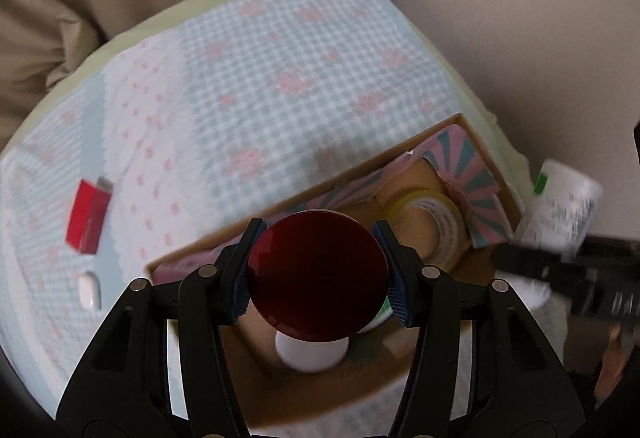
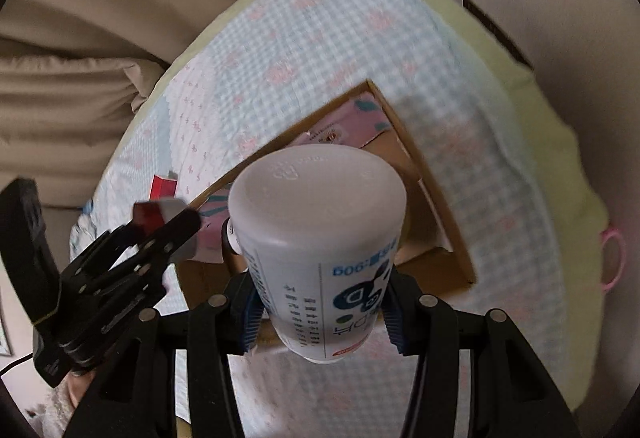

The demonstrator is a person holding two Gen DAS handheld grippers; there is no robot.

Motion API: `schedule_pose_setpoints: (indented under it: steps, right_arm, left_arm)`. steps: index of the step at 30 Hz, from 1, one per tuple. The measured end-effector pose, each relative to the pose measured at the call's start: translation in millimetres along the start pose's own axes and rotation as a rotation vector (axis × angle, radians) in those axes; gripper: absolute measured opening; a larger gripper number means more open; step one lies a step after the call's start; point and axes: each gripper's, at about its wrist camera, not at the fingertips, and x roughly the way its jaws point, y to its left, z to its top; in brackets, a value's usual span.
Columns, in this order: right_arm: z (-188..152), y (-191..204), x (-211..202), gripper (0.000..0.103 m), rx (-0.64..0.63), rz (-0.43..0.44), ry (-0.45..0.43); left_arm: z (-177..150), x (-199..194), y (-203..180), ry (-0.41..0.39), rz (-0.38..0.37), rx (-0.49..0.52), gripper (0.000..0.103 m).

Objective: Organize rigid objects
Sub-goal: 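Carry the red lid and white bottle into the cardboard box and release both, then withdraw both tools from the box toward the red box and white case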

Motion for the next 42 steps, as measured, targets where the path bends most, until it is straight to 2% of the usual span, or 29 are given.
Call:
schedule_pose_setpoints:
  steps: [3,7,8,9,10,12,13,19,29,35,42]
  right_arm:
    - [0.5,-6.2,20.6,0.046,0.017,0.010,0.035]
    - [-3.0,-4.1,38.9,0.047,-0.023,0.007,0.067]
    - [-3.8,-3.4,39.6,0.047,-0.036,0.019,0.060]
    - [-5.1,-2.1,40.2,0.049,-0.052,0.032,0.056]
    - [-6.4,-1.1,39.6,0.052,-0.062,0.035,0.050]
    - [-9.1,-0.1,34.9,0.081,-0.073,-0.009,0.022]
    - [-11.1,-0.6,32.2,0.102,-0.077,-0.039,0.010]
    - [-23.5,-7.5,5.8,0.103,-0.069,-0.065,-0.098]
    - [-40.0,18.0,-11.8,0.103,-0.172,-0.083,-0.138]
    - [-59.9,44.9,-39.5,0.103,-0.246,-0.115,-0.170]
    - [-94.3,99.3,-83.5,0.103,-0.397,-0.174,-0.235]
  left_arm:
    - [8.6,25.5,-5.6,0.031,-0.001,0.026,0.051]
    - [12.4,43.1,-11.9,0.063,0.005,0.061,0.053]
    - [12.8,42.2,-13.7,0.056,0.007,0.076,0.059]
    - [14.4,40.7,-15.0,0.053,0.020,0.086,0.086]
    - [14.7,38.0,-14.5,0.049,0.033,0.094,0.102]
    - [15.7,31.2,-9.2,0.040,0.030,0.090,0.103]
    - [15.3,27.7,-4.7,0.037,0.027,0.077,0.103]
    - [2.1,6.2,23.8,0.035,0.048,0.016,0.103]
    - [-29.7,-43.9,44.5,-0.003,0.089,-0.049,0.103]
    - [-55.1,-103.4,57.5,-0.067,0.127,-0.073,0.103]
    - [-85.5,-172.7,85.1,-0.143,0.154,-0.083,0.103]
